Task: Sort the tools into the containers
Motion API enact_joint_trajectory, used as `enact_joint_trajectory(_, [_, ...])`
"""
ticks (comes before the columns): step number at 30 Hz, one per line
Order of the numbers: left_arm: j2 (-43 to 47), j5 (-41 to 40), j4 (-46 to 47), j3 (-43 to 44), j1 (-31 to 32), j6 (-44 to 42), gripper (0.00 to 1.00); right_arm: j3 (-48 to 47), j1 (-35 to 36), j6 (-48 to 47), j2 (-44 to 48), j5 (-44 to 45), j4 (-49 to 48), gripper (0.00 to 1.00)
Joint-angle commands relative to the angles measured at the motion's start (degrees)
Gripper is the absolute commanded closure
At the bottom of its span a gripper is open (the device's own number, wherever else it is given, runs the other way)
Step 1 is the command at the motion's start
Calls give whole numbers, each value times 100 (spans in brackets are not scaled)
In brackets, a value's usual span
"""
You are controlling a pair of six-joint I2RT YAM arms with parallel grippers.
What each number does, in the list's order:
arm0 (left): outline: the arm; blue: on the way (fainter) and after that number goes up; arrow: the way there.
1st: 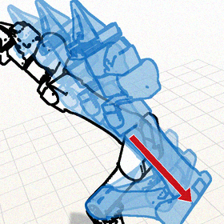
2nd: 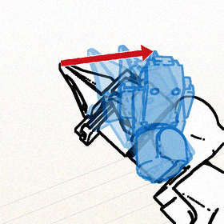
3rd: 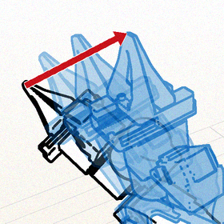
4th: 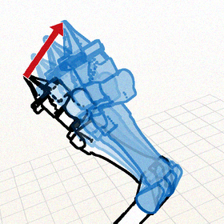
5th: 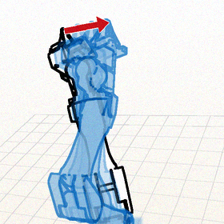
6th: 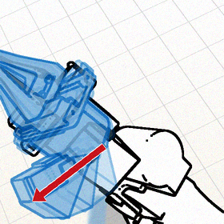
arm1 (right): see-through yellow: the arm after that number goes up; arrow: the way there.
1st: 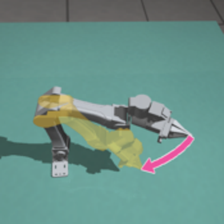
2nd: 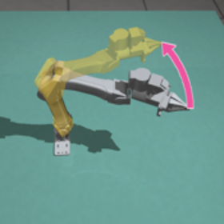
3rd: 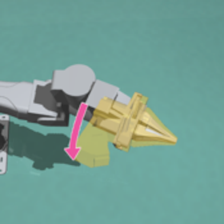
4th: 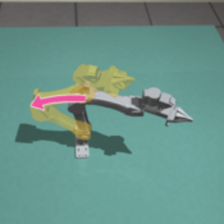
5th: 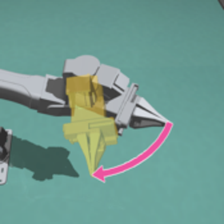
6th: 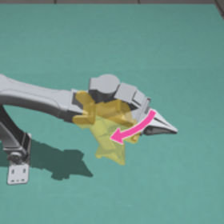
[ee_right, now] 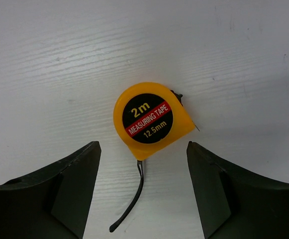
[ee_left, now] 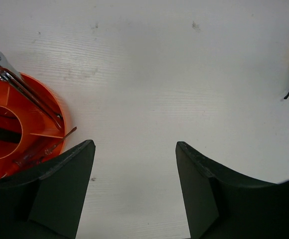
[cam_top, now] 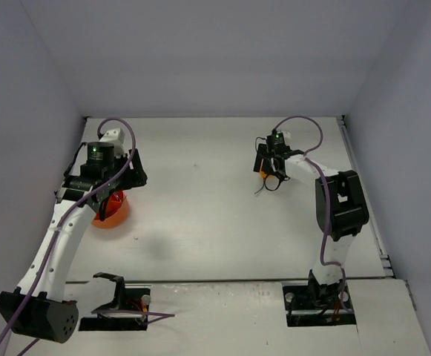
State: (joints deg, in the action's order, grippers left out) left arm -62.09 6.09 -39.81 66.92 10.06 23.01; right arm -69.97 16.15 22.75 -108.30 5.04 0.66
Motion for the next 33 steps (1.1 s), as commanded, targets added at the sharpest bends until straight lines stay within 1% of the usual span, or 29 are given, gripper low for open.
enact_joint_trajectory(1, [-113, 153, 177, 327, 90, 70, 37, -66, 20, 187, 70, -139, -92, 35])
enact_joint_trajectory(6, [-262, 185, 177, 479, 201, 45, 37, 167, 29, 322, 14, -221, -92, 43])
enact_joint_trajectory(10, [-371, 121, 184, 556, 342, 37, 37, 291, 29, 343, -35, -121, -92, 48])
enact_joint_trajectory(12, [-409, 112, 176, 595, 384, 37, 37, 291, 29, 308, -52, -11, -92, 48])
enact_joint_trajectory(14, [-438, 114, 179, 607, 440, 28, 37, 253, 17, 243, -86, 29, -92, 44])
enact_joint_trajectory(17, [-443, 85, 182, 620, 517, 28, 37, 220, 10, 101, -101, 50, -92, 29])
enact_joint_trajectory(22, [-393, 51, 159, 579, 584, 37, 37, 212, -49, -318, -8, -100, -92, 19])
enact_joint_trajectory(24, [-350, 34, 158, 528, 610, 53, 37, 188, -50, -684, -23, -207, -92, 17])
enact_joint_trajectory(26, [-334, 29, 158, 505, 620, 68, 37, 53, -70, -955, -81, -175, 142, 15])
enact_joint_trajectory(33, [-285, 90, 167, 462, 657, 28, 37, -299, -265, -1832, -326, -79, 331, 14])
